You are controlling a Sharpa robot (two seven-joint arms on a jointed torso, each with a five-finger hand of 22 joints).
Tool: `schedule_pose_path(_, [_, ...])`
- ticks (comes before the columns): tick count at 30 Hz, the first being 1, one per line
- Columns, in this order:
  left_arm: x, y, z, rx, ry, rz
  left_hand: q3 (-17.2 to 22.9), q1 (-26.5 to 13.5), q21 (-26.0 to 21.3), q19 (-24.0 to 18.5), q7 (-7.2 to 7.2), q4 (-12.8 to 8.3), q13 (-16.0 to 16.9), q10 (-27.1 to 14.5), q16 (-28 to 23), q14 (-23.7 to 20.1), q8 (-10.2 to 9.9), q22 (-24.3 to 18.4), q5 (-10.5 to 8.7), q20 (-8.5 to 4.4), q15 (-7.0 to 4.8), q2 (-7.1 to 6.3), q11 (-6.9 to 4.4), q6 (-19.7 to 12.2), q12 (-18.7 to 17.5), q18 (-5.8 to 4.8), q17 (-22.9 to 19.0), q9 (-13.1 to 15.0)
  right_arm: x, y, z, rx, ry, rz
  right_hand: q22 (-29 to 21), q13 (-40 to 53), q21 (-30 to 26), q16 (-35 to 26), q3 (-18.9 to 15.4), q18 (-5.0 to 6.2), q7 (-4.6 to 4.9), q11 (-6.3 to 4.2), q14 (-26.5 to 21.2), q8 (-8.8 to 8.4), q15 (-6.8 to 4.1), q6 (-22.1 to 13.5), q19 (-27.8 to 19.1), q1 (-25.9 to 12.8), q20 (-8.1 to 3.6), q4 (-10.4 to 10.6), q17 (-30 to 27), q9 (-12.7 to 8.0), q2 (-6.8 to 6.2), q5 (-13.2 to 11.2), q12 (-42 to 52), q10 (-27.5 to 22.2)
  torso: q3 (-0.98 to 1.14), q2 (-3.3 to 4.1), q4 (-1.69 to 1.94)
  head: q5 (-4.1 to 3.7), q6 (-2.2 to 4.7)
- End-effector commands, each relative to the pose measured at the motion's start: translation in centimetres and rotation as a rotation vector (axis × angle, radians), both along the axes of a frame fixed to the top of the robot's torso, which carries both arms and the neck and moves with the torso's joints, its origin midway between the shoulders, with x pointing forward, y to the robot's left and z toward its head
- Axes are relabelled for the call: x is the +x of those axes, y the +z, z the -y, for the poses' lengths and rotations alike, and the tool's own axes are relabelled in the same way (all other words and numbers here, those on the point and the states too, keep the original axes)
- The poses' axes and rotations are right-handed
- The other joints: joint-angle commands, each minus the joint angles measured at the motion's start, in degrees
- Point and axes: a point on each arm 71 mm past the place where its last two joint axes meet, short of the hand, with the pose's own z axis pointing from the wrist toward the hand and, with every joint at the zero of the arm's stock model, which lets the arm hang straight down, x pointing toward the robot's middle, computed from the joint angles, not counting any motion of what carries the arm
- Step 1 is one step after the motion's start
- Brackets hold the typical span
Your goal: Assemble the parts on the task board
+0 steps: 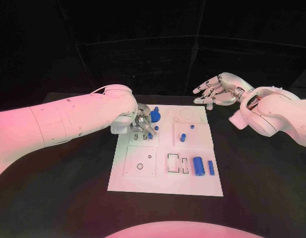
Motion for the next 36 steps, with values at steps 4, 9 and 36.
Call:
schedule_pose_path(4, [-0.2, -0.1, -0.2, -0.016, 0.014, -0.025, 11.29, 1.89, 0.35, -0.03, 0.56, -4.33, -1.07, -0.76, 0.35, 5.94, -0.69, 0.15, 5.32, -0.24, -0.28, -2.17, 0.45, -1.21, -1.53, -0.79, 15.08, -0.24, 0.1, 0.1, -0.1, -0.004, 0.010, -0.003, -0.07, -0.09, -0.23, -0.16, -0.44, 0.29, -0.12, -0.09, 0.45, 0.35, 0.04, 0.15, 0.47, 0.05, 0.10, 0.08, 0.08, 0.07, 0.57, 0.48, -0.40, 0.22, -0.06, 0.00, 0.07, -0.01, -0.27])
schedule_pose_path(9, [-0.4, -0.1, -0.4, -0.043, 0.028, -0.030, 27.63, -5.51, 0.34, -0.17, 0.98, -6.24, -2.22, -0.42, 0.35, 5.94, 0.78, 0.28, 5.54, -0.07, 0.20, -8.24, 0.59, -1.29, -2.25, -0.63, 15.08, 0.76, 0.1, 0.0, -0.2, -0.005, 0.011, -0.004, -0.10, -0.10, -0.29, -0.25, -0.50, 0.29, -0.12, -0.09, 0.49, 0.37, 0.04, 0.16, 0.50, 0.02, 0.10, 0.14, 0.13, 0.07, 0.60, 0.63, -0.42, 0.23, -0.03, -0.01, 0.12, 0.02, -0.29])
schedule_pose_path(36, [-1.7, 0.3, -3.7, -0.211, 0.201, 0.132, 36.01, -8.84, 0.90, 0.18, 0.62, -8.66, -3.19, 0.25, 0.35, 5.94, 2.94, 1.32, 5.84, -0.12, -0.10, -11.27, 0.20, -1.30, -2.60, -0.84, 15.08, 2.24, 0.4, 0.0, 0.8, -0.009, -0.011, 0.001, -0.25, -0.09, -0.54, -0.63, -0.83, 0.27, -0.09, -0.05, 0.64, 0.43, 0.08, 0.13, 0.63, -0.35, 0.11, 0.53, 0.35, 0.06, 0.70, 1.03, -0.48, 0.26, 0.03, -0.15, 0.68, 0.41, -0.96])
